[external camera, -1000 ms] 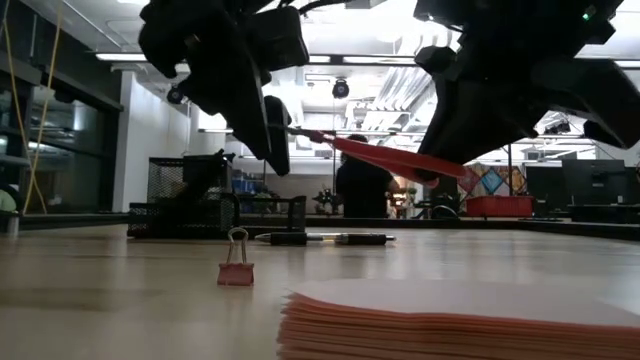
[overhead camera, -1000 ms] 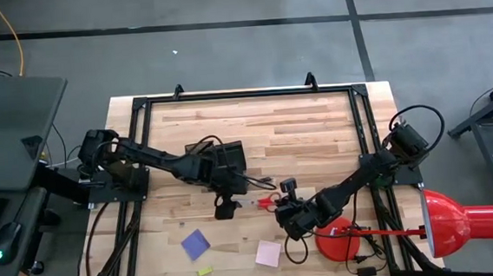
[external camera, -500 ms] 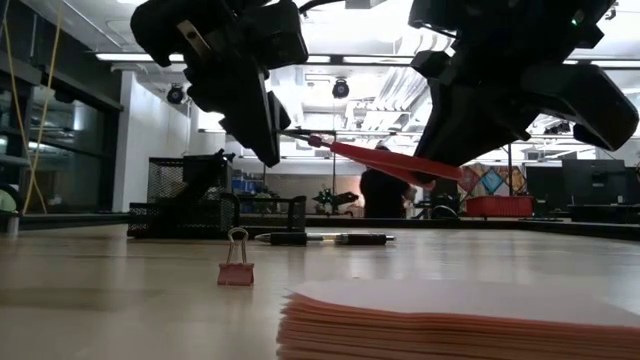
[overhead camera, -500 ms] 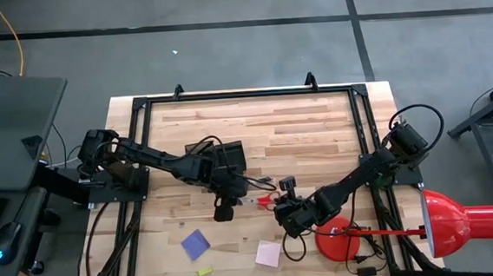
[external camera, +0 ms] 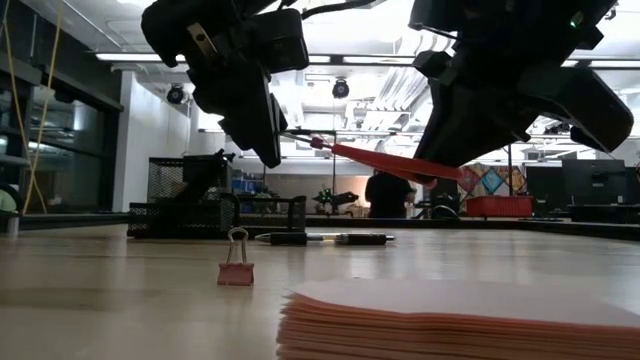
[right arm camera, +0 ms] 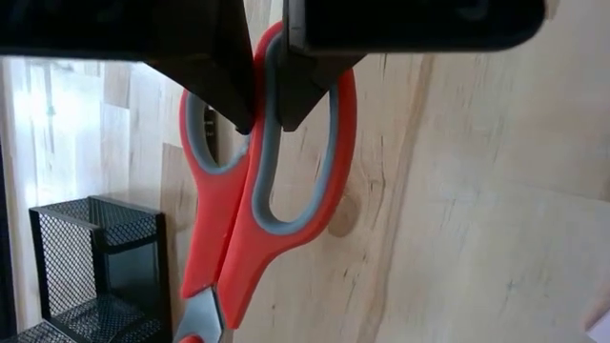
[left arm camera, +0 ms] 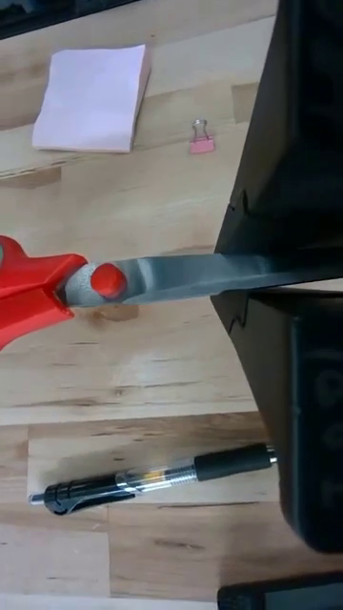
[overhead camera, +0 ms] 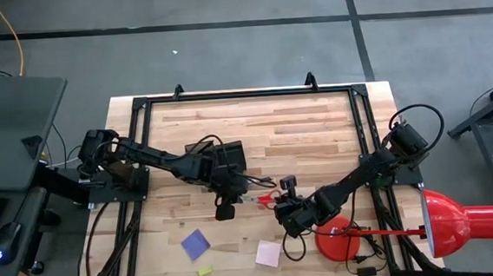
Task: Pick and place office supplies into organizer
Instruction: Put the scissors into the desk organizer
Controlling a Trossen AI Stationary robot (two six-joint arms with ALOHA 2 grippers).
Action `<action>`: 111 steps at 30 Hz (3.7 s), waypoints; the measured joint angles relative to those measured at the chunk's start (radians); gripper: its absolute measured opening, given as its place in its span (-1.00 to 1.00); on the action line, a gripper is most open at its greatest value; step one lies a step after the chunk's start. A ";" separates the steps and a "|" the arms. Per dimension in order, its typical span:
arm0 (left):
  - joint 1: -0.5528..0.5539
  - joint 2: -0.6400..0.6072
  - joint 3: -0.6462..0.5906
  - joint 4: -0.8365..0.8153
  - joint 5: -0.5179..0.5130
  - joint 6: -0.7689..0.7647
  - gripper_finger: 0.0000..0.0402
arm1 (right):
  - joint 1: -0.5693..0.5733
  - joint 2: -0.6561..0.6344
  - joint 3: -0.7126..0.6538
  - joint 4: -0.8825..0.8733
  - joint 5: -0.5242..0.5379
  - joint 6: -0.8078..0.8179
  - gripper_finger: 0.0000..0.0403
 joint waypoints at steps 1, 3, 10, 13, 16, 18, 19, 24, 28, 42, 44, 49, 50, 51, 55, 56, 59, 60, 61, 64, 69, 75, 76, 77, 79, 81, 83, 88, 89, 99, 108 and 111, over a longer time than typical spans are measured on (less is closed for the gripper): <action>0.000 0.000 0.000 0.000 0.000 0.000 -0.89 | 0.000 0.000 0.000 0.000 0.000 -0.001 -0.94; -0.001 0.000 0.000 0.000 0.000 -0.009 -0.89 | 0.000 0.000 0.000 0.000 0.000 -0.005 -0.96; -0.001 0.000 0.000 0.005 0.009 -0.021 -0.91 | 0.000 0.000 0.000 -0.006 0.031 -0.037 -0.92; -0.001 0.000 0.001 0.009 0.008 -0.027 -0.90 | 0.001 0.000 0.000 -0.017 0.069 -0.084 -0.92; 0.001 0.000 0.000 0.019 0.028 -0.035 -0.94 | 0.001 0.000 0.000 -0.014 0.061 -0.132 -0.97; 0.001 0.000 0.000 0.034 0.048 -0.040 -0.94 | 0.001 0.000 0.000 -0.012 0.061 -0.157 -0.97; 0.001 0.000 -0.001 0.039 0.053 -0.041 -0.94 | 0.001 0.000 0.000 -0.014 0.063 -0.166 -0.96; 0.000 0.000 -0.001 0.054 0.068 -0.044 -0.85 | 0.003 0.000 0.000 -0.027 0.092 -0.218 -0.97; -0.001 0.000 -0.001 0.072 0.085 -0.073 -0.74 | 0.003 0.000 -0.001 -0.028 0.109 -0.252 -0.97; -0.002 0.000 0.000 0.166 0.207 -0.220 -0.37 | 0.025 0.003 0.000 -0.055 0.261 -0.441 -0.98; -0.003 0.000 0.000 0.166 0.208 -0.226 -0.41 | 0.036 0.004 0.000 -0.071 0.268 -0.471 -0.98; -0.002 0.000 0.001 0.166 0.205 -0.235 -0.68 | 0.057 0.005 0.000 -0.080 0.282 -0.521 -0.96; -0.002 0.000 0.001 0.162 0.203 -0.236 -0.75 | 0.057 0.005 0.000 -0.076 0.284 -0.512 -0.97; -0.002 0.000 0.000 0.154 0.201 -0.236 -0.83 | 0.058 0.005 0.000 -0.073 0.288 -0.499 -0.98; 0.000 0.002 -0.001 0.130 0.177 -0.231 -0.93 | 0.060 0.005 0.000 -0.084 0.300 -0.472 -0.98; 0.000 0.008 -0.001 0.130 0.177 -0.224 -0.90 | 0.059 0.005 0.000 -0.084 0.305 -0.458 -0.97; -0.001 0.017 0.000 0.117 0.161 -0.201 -0.78 | 0.055 0.007 -0.001 -0.075 0.296 -0.459 -0.98; -0.002 0.026 0.002 0.122 0.164 -0.200 -0.75 | 0.054 0.007 -0.001 -0.074 0.298 -0.463 -0.98; -0.002 0.036 0.003 0.135 0.166 -0.199 -0.73 | 0.054 0.007 -0.001 -0.073 0.299 -0.466 -0.98; -0.001 0.049 0.001 0.138 0.162 -0.201 -0.75 | 0.052 0.008 -0.002 -0.059 0.307 -0.480 -0.98; 0.001 0.062 0.000 0.137 0.155 -0.215 -0.95 | 0.052 0.008 -0.002 -0.064 0.294 -0.491 -0.98; -0.001 0.063 -0.001 0.123 0.061 -0.194 -0.97 | 0.055 0.006 -0.002 -0.081 0.319 -0.473 -0.87; -0.001 0.063 -0.002 0.123 0.045 -0.187 -0.98 | 0.057 0.006 -0.002 -0.092 0.329 -0.473 -0.84; -0.001 0.063 -0.004 0.126 0.030 -0.177 -0.98 | 0.058 0.005 -0.001 -0.103 0.333 -0.473 -0.80; -0.001 0.063 -0.009 0.132 -0.002 -0.167 -0.99 | 0.062 0.004 0.002 -0.128 0.337 -0.467 -0.72; -0.002 0.063 -0.011 0.135 -0.036 -0.171 -1.00 | 0.069 0.004 0.002 -0.148 0.379 -0.426 -0.64; -0.007 0.061 -0.011 0.131 -0.052 -0.159 -1.00 | 0.077 0.002 0.002 -0.151 0.441 -0.380 -0.57; -0.041 0.061 -0.013 0.173 -0.097 -0.150 -1.00 | 0.091 -0.013 0.002 -0.156 0.443 -0.369 -0.44; -0.047 0.061 -0.013 0.176 -0.113 -0.141 -1.00 | 0.096 -0.013 0.002 -0.159 0.455 -0.368 -0.43; -0.087 0.061 -0.013 0.169 -0.267 -0.114 -1.00 | 0.103 -0.025 0.001 -0.150 0.513 -0.368 -0.33; -0.096 0.060 -0.013 0.154 -0.347 -0.111 -1.00 | 0.125 -0.083 0.000 -0.166 0.513 -0.273 -0.30; -0.097 0.060 -0.013 0.150 -0.373 -0.094 -1.00 | 0.148 -0.123 0.000 -0.178 0.519 -0.225 -0.29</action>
